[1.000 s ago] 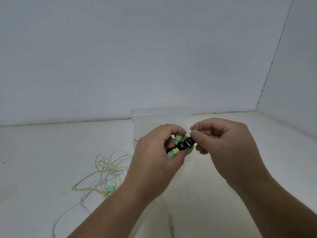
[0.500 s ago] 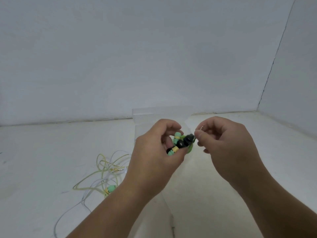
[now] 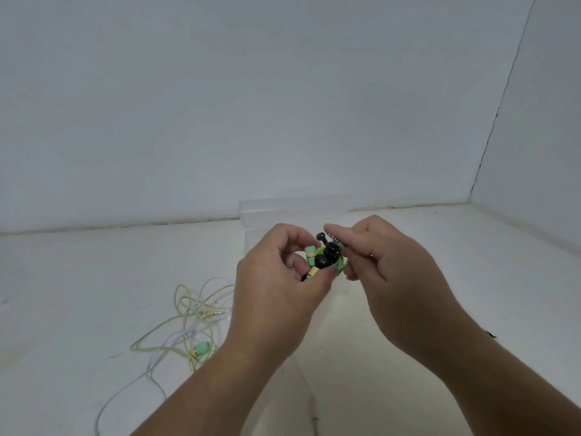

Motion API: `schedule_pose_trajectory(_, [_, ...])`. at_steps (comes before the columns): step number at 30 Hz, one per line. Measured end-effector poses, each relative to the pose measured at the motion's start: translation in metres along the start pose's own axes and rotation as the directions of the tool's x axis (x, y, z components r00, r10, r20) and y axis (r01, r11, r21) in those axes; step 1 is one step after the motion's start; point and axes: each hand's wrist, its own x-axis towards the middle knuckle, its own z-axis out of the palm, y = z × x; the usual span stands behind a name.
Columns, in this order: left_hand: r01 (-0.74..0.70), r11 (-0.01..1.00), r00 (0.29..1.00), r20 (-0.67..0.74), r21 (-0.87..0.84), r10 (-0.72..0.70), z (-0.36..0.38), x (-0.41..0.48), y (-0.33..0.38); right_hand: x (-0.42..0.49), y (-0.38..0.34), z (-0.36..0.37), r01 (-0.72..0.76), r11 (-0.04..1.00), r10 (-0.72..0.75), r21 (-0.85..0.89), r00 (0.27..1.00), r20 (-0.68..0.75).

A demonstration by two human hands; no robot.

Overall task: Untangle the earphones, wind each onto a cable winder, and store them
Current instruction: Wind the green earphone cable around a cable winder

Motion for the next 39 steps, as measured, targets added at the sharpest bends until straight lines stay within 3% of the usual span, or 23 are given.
schedule_pose_trajectory(2, [-0.010, 1.000, 1.000, -0.012, -0.024, 0.009, 0.000, -0.001, 0.001, 0.000, -0.003, -0.001, -0.015, 0.999, 0.015, 0.032, 1.000, -0.011])
schedule_pose_trajectory(4, [-0.019, 0.998, 1.000, -0.025, -0.068, 0.017, 0.001, -0.002, 0.002, 0.000, -0.005, -0.003, -0.098, 0.978, 0.103, 0.184, 0.994, -0.020])
schedule_pose_trajectory(8, [-0.048, 0.993, 0.999, -0.005, -0.105, 0.047, 0.003, -0.004, 0.005, 0.002, -0.007, -0.009, -0.234, 0.830, 0.270, 0.506, 0.963, 0.003])
schedule_pose_trajectory(15, [-0.114, 0.989, 0.993, -0.007, -0.090, 0.114, 0.003, -0.006, 0.004, 0.004, -0.004, -0.009, -0.402, 0.744, 0.408, 0.533, 0.906, 0.114])
schedule_pose_trajectory(20, [-0.158, 0.987, 0.987, -0.001, -0.003, 0.158, 0.004, -0.009, 0.004, 0.004, -0.006, -0.011, -0.506, 0.493, 0.396, 0.707, 0.855, 0.335])
schedule_pose_trajectory(23, [-0.157, 0.987, 0.987, 0.024, -0.011, 0.158, 0.004, -0.009, 0.005, 0.003, -0.008, -0.014, -0.470, 0.544, 0.345, 0.695, 0.880, 0.326])
schedule_pose_trajectory(26, [0.018, 0.977, 0.996, 0.094, -0.211, 0.002, 0.000, -0.005, 0.009, 0.003, -0.005, -0.013, -0.445, 0.688, 0.328, 0.573, 0.895, 0.302])
schedule_pose_trajectory(28, [0.115, 0.963, 0.989, 0.120, -0.245, -0.088, -0.004, 0.001, 0.008, 0.002, -0.004, -0.012, -0.429, 0.746, 0.316, 0.509, 0.901, 0.297])
schedule_pose_trajectory(33, [0.298, 0.919, 0.935, 0.270, -0.257, -0.228, -0.011, 0.009, 0.000, 0.003, -0.001, -0.012, -0.413, 0.767, 0.295, 0.491, 0.906, 0.302])
schedule_pose_trajectory(39, [0.389, 0.885, 0.892, 0.345, -0.258, -0.292, -0.019, 0.013, 0.002, 0.003, 0.000, -0.014, -0.421, 0.777, 0.281, 0.468, 0.897, 0.341])
